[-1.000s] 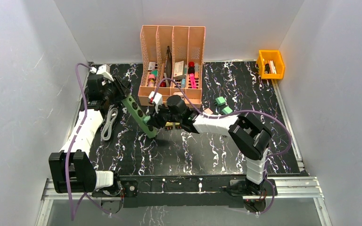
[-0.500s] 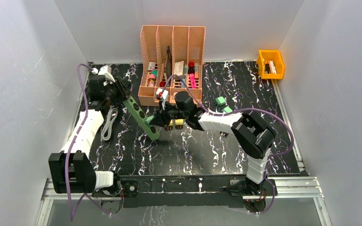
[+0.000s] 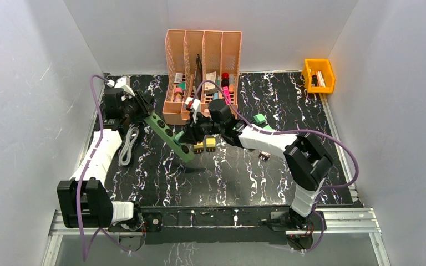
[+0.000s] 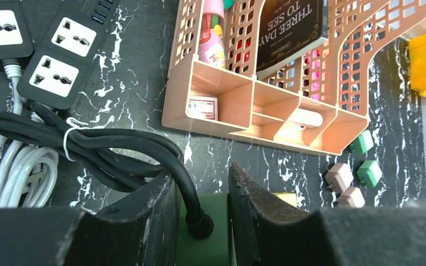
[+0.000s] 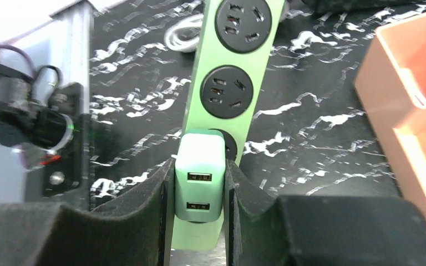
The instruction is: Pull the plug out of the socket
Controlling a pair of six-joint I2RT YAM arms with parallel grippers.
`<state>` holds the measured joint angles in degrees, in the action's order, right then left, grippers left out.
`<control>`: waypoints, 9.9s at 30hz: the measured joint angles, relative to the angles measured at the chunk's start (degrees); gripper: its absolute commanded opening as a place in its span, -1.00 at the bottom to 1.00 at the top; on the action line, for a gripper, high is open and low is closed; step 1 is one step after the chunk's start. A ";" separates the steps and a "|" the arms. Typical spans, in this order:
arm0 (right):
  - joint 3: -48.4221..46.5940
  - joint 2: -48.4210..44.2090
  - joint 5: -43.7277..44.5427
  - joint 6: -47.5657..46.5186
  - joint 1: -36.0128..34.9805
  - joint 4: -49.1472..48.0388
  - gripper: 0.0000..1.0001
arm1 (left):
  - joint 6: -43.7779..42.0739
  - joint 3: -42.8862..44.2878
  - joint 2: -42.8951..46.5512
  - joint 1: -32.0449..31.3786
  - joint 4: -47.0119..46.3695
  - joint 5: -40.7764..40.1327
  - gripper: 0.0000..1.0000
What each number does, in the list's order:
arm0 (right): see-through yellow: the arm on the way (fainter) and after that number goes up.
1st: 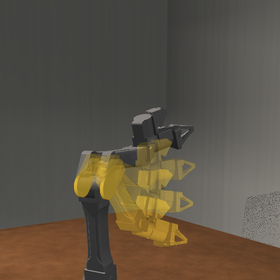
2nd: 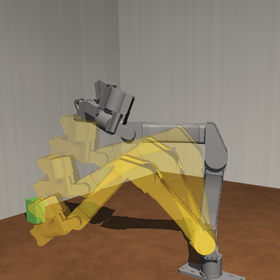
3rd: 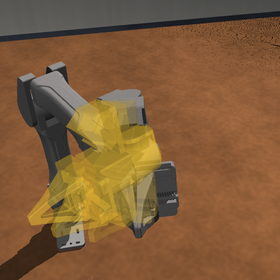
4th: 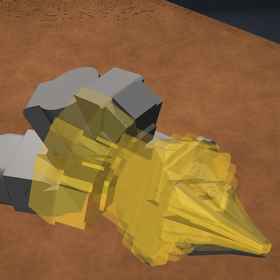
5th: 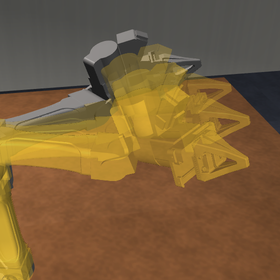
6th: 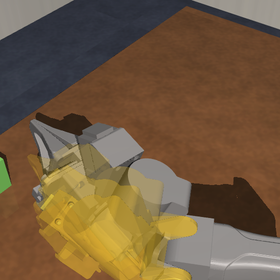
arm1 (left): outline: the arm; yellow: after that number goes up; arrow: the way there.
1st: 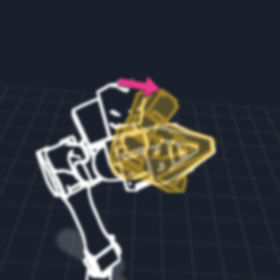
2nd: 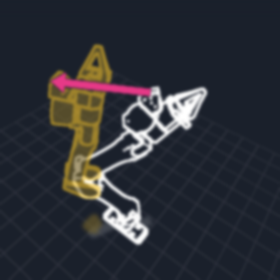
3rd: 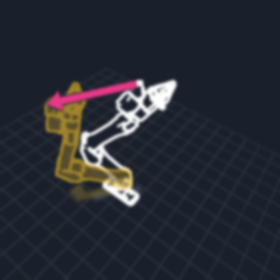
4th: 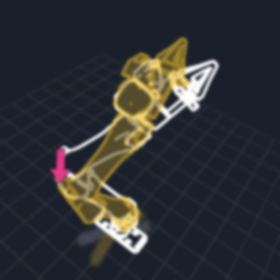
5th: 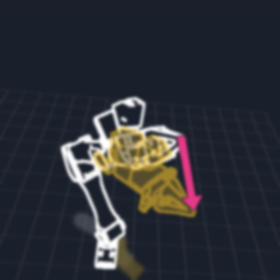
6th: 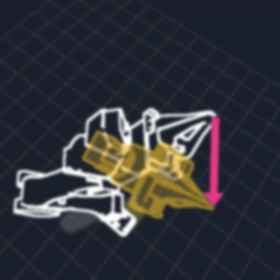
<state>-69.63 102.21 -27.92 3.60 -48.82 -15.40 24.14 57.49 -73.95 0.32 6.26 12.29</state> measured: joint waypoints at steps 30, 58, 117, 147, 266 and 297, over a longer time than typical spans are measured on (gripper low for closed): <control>15.21 -23.04 4.04 7.43 50.51 16.22 -0.76 | -3.30 1.22 -1.70 0.42 0.59 -3.72 -1.00; 27.08 -16.46 6.69 11.17 54.05 20.92 -0.48 | -2.05 1.49 -4.74 0.31 -0.24 -1.99 -1.00; 19.69 -24.20 57.81 19.74 24.96 19.30 0.62 | -9.03 5.86 -5.40 -25.03 1.05 -13.27 0.97; 20.37 -15.50 47.74 22.12 33.77 34.91 0.24 | -6.86 2.86 -9.90 -24.76 1.07 -13.42 0.97; 19.30 -24.87 37.88 33.33 46.51 33.16 0.90 | 7.02 3.17 -23.10 -25.29 9.16 -9.40 -1.00; 20.92 -26.56 37.77 31.28 46.56 32.37 0.91 | 11.08 7.13 -30.40 -29.64 8.33 -8.02 -1.00</control>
<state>-48.71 75.66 9.85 34.87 -2.26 16.97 35.22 64.62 -104.36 -29.32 14.59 4.27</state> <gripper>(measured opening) 0.952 0.006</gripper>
